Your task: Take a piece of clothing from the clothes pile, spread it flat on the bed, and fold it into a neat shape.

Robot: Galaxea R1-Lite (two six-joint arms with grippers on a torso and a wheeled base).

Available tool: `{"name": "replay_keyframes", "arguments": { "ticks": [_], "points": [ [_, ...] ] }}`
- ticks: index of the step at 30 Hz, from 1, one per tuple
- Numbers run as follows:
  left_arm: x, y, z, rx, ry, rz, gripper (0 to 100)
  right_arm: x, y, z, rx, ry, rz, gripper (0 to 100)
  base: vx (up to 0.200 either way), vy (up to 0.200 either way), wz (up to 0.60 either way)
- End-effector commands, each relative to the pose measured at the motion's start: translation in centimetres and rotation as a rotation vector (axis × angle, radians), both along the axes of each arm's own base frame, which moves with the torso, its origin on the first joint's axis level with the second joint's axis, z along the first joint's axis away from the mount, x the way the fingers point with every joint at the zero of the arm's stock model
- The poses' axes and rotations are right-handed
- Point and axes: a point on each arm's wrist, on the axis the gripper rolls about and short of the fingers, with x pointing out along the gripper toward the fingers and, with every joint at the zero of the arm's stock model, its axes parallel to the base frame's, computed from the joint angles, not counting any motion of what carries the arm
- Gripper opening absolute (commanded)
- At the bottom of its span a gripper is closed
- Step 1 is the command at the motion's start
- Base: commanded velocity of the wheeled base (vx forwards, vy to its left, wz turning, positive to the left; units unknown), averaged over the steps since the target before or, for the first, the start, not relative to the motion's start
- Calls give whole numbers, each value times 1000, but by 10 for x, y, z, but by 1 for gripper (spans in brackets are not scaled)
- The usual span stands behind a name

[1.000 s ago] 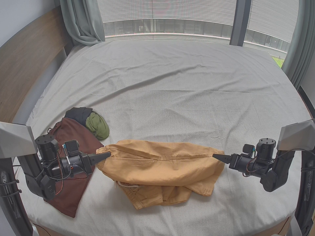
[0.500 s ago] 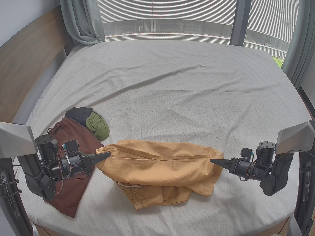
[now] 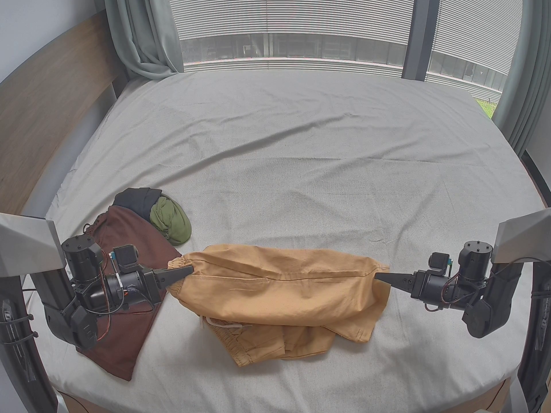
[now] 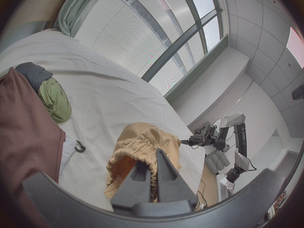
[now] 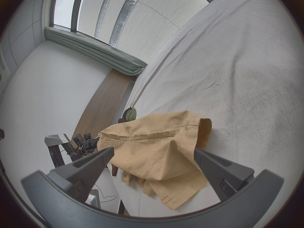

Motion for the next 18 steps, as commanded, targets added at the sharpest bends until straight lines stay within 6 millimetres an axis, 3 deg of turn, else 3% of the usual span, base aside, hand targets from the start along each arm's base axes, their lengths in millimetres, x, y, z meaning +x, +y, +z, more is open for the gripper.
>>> {"name": "replay_keyframes", "arguments": {
  "ticks": [1,5,6,14,18],
  "points": [
    [0,0,0,0,1,0,0,10,2,-16,-2,16,3,100,0,0,0],
    [0,0,0,0,1,0,0,13,6,-22,-13,9,15,100,0,0,0],
    [0,0,0,0,1,0,0,13,6,-22,-14,5,15,0,0,0,0],
    [3,1,0,-1,-6,5,0,8,8,-14,-15,-6,25,0,0,0,0],
    [6,4,0,-2,-15,15,0,-8,17,-5,-15,12,71,0,0,0,0]
  ]
}}
